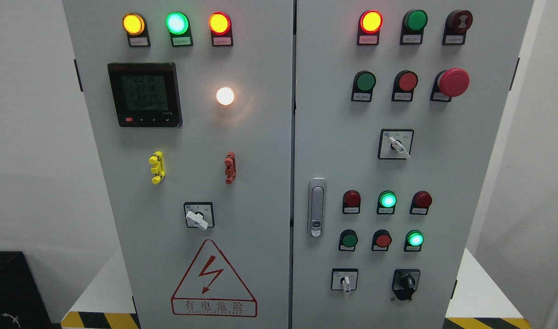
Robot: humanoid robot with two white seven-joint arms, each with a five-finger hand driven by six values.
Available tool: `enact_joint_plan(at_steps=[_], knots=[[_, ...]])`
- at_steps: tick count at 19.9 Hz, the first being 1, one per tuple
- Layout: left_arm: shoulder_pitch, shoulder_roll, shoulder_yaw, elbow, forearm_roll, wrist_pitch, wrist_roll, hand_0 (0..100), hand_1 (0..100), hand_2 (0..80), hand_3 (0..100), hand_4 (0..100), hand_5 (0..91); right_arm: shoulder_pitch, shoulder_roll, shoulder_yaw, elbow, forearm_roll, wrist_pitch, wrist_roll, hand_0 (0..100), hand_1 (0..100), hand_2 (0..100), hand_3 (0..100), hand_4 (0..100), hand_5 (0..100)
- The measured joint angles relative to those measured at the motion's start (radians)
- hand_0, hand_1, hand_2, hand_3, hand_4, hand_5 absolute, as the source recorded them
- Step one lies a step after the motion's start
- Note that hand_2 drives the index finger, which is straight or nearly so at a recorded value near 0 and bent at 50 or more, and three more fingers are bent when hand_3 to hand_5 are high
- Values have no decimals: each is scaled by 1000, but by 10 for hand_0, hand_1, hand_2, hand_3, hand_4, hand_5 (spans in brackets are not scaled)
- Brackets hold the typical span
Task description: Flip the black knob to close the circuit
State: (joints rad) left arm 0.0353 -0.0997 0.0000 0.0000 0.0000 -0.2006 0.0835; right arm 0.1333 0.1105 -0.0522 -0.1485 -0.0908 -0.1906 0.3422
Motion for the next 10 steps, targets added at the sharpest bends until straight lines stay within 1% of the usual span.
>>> enact_joint_plan(at_steps=[4,10], knots=[[0,0,0,0,0,0,0,0,0,0,0,0,0,2,3,-1,1,-2,-14,2,0,128,0,0,0,0],[0,0,0,0,0,-1,0,0,0,0,0,0,0,4,6,-4,3,-8,-32,23,0,132,0,0,0,0]])
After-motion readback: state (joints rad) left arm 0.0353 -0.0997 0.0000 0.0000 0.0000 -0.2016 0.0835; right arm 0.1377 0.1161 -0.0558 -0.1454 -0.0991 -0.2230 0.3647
